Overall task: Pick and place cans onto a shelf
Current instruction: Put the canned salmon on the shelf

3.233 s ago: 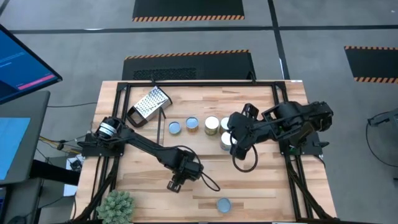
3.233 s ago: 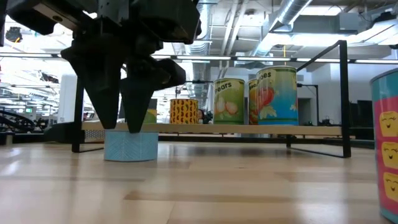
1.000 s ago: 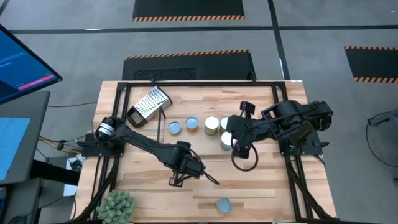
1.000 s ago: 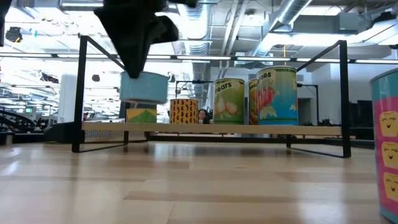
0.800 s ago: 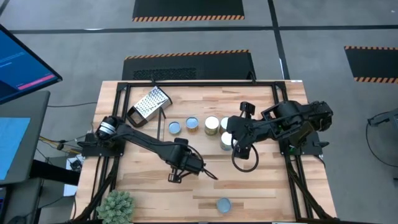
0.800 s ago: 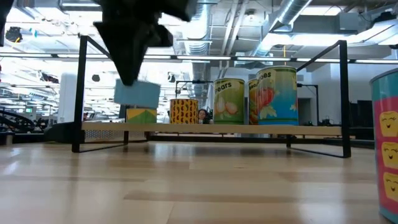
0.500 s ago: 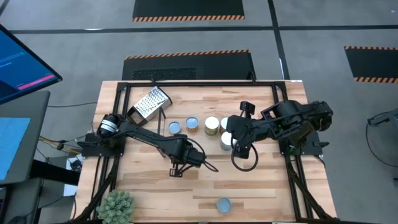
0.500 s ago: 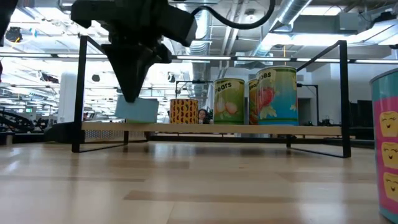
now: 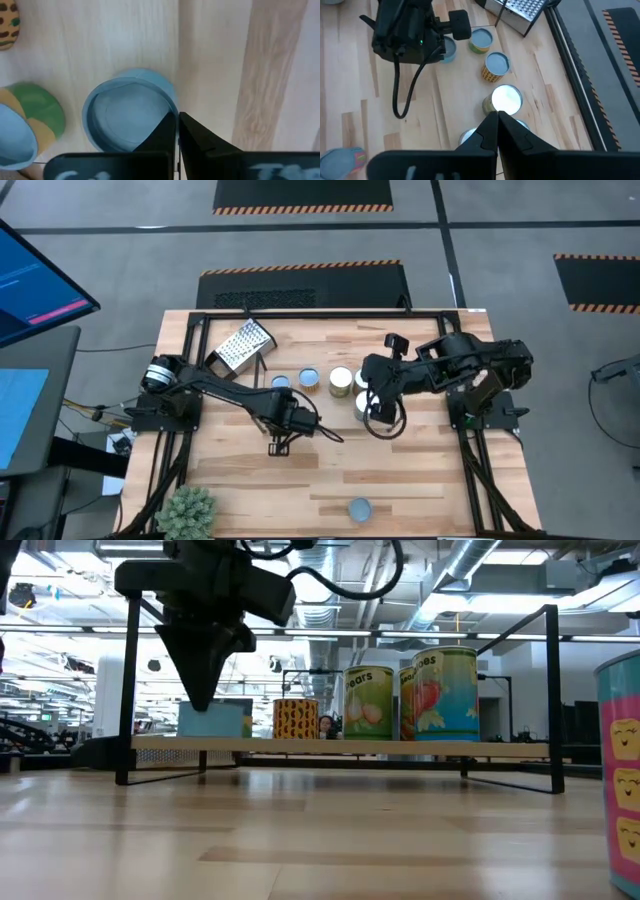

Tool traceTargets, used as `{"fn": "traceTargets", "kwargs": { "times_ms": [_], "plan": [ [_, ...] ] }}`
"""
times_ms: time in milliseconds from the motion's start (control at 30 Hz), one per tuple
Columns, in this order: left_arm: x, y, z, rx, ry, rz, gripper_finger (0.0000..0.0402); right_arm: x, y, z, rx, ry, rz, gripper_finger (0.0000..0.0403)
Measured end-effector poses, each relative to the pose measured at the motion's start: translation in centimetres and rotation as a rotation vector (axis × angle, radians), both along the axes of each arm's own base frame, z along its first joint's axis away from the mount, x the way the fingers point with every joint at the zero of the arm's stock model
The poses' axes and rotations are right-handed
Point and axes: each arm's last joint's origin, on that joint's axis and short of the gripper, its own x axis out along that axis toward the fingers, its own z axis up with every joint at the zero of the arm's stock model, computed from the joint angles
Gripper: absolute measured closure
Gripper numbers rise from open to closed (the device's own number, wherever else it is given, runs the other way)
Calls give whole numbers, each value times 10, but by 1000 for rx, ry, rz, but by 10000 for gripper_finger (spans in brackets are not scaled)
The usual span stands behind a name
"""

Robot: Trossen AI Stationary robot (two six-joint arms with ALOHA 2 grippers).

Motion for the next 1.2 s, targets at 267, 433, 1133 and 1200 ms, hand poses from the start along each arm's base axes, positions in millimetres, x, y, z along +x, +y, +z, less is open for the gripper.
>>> {"fn": "traceTargets", "kwargs": {
  "times_ms": [267,433,1133,1200],
  "plan": [
    [-2,13,1,37,12,-14,401,2,-10,0,0,0,-34,375],
    [-1,21,1,40,23,-25,401,3,-13,0,1,0,-47,375],
    [-5,24,-1,-14,36,20,374,4,-19,0,-5,4,-55,375],
    [-5,24,-1,2,37,26,370,4,-19,0,-5,4,-56,375]
  ]
}}
